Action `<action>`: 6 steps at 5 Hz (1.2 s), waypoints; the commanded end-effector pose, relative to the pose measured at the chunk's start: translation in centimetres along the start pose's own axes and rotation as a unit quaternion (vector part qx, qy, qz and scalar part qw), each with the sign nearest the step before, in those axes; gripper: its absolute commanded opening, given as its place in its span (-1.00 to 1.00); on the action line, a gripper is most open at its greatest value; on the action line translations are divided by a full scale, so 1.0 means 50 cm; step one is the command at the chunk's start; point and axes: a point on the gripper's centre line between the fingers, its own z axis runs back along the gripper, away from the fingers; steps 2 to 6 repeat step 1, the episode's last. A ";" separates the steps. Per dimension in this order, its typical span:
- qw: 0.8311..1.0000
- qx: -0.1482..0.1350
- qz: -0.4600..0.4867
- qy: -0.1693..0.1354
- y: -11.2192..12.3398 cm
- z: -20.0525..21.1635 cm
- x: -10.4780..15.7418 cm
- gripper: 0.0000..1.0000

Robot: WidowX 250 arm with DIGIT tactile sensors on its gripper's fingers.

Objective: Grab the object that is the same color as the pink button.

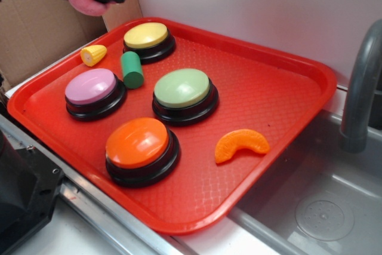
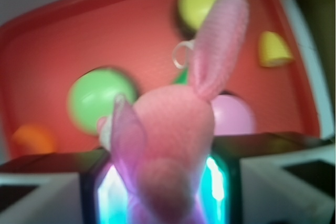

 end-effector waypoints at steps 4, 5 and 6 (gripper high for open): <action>0.999 0.001 -0.014 -0.050 -0.012 0.036 -0.049 -1.00; 0.999 0.001 -0.014 -0.050 -0.012 0.036 -0.049 -1.00; 0.999 0.001 -0.014 -0.050 -0.012 0.036 -0.049 -1.00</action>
